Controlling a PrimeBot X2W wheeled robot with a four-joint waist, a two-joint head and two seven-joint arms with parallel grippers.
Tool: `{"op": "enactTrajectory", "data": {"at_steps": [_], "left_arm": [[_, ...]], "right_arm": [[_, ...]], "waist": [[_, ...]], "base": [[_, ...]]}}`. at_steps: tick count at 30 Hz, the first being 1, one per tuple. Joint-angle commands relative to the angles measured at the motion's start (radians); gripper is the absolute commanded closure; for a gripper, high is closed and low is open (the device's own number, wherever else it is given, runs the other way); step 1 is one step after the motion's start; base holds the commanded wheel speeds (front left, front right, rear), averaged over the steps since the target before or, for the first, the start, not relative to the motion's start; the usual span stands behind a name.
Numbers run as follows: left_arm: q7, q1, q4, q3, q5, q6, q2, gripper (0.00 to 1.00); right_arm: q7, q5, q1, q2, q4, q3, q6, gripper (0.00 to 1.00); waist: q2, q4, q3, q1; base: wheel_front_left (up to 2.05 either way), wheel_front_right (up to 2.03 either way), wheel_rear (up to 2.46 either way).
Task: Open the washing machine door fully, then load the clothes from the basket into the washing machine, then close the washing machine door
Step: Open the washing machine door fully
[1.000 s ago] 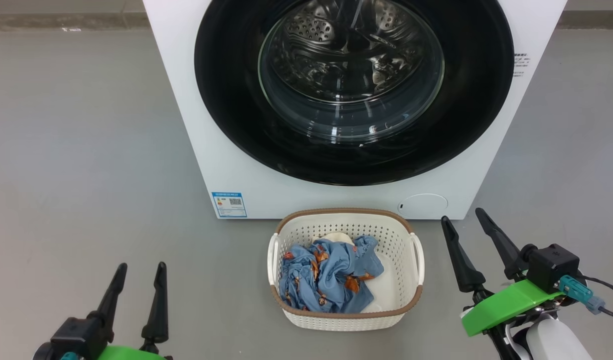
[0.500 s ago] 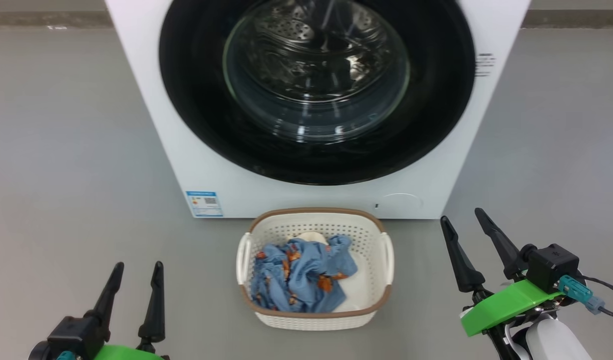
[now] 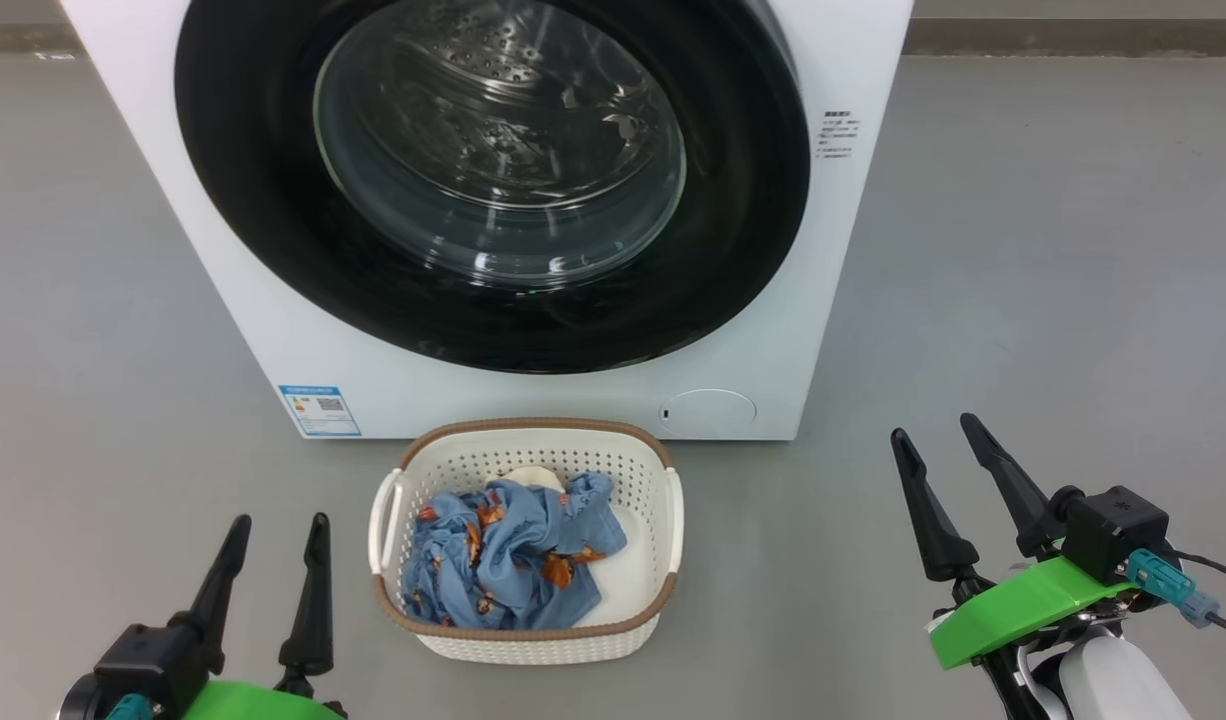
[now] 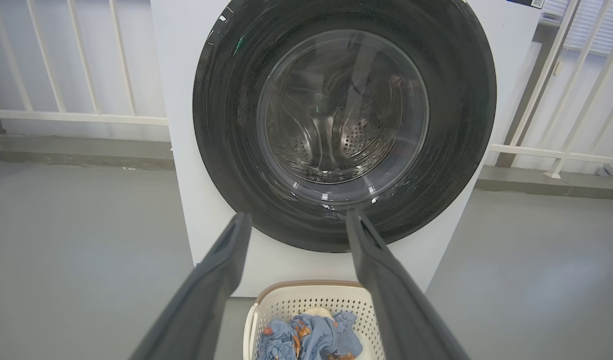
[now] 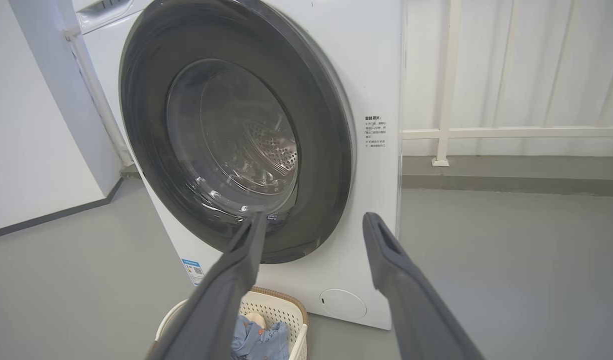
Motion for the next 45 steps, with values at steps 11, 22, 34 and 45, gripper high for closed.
{"op": "enactTrajectory", "data": {"at_steps": [11, 22, 34, 45], "left_arm": [[-0.012, -0.04, -0.017, 0.026, -0.005, -0.003, 0.018, 0.0], [-0.012, -0.035, -0.018, 0.023, -0.002, -0.003, 0.015, 0.0], [-0.012, -0.03, -0.025, 0.025, 0.002, -0.003, 0.014, 0.0], [-0.012, -0.029, -0.028, 0.026, 0.003, -0.003, 0.015, 0.0]], "right_arm": [[-0.012, -0.004, -0.039, 0.0, -0.024, 0.028, -0.001, 0.0], [-0.012, -0.003, -0.037, -0.006, -0.021, 0.038, -0.001, 0.0], [-0.012, -0.009, -0.035, -0.008, -0.024, 0.03, -0.001, 0.0], [-0.012, -0.014, -0.032, -0.005, -0.028, 0.02, -0.001, 0.0]], "waist": [[0.0, 0.005, 0.001, 0.0], [0.0, 0.009, -0.007, 0.0], [0.0, 0.008, -0.005, 0.0], [0.0, 0.009, 0.0, 0.0]], "base": [[0.13, 0.13, -0.25], [0.0, 0.0, 0.0], [0.0, 0.0, 0.0], [0.0, 0.0, 0.0]]}}
